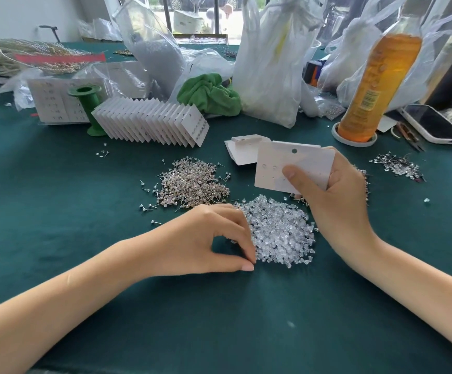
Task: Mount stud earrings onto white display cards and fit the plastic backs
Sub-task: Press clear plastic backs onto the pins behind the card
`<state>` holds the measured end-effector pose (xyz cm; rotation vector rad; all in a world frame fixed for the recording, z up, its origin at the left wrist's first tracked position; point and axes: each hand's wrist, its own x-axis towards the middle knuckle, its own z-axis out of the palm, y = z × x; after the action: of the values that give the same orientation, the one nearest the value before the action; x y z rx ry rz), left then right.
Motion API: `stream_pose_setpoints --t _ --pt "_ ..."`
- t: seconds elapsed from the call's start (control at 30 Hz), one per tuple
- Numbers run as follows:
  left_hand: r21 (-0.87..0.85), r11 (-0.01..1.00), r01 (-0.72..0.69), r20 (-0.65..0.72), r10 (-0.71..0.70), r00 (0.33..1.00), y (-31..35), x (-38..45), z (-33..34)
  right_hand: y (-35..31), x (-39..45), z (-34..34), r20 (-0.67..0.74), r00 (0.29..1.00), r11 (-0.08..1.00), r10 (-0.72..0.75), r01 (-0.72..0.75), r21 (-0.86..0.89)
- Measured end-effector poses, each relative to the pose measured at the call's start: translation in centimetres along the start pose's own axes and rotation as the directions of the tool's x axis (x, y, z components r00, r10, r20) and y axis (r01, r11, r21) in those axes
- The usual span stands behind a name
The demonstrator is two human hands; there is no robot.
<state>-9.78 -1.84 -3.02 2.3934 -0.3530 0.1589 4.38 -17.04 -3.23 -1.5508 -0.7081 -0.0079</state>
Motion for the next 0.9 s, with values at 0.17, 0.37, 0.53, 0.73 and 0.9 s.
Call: stream_pose_setpoints --t 0.17,0.37,0.53,0.73,0.9 --pt "0.032 0.999 -0.005 -0.011 0.006 1.000 -0.1 0.1 0.3 -0.3 -0.1 -0.2 0.032 0.998 0.998 0.058 -0.059 0.021" --pt "-0.140 0.984 0.109 -0.213 -0.137 0.967 -0.5 0.3 -1.0 -0.9 -0.5 -0.4 0.049 0.998 0.999 0.034 -0.036 0.034" --pt "-0.372 0.901 0.223 -0.345 -0.357 0.868 -1.7 0.8 -1.9 -0.4 -1.4 -0.1 0.128 0.982 0.987 -0.137 0.147 -0.071" --pt "-0.608 0.772 0.184 -0.334 -0.460 0.823 -2.1 0.8 -2.5 1.1 -1.2 -0.5 0.475 0.574 0.567 -0.668 0.805 -0.175" --pt "-0.641 0.753 0.147 -0.259 -0.393 0.882 -0.9 0.9 -2.3 0.7 -1.0 -0.2 0.586 0.370 0.314 -0.721 0.928 -0.201"
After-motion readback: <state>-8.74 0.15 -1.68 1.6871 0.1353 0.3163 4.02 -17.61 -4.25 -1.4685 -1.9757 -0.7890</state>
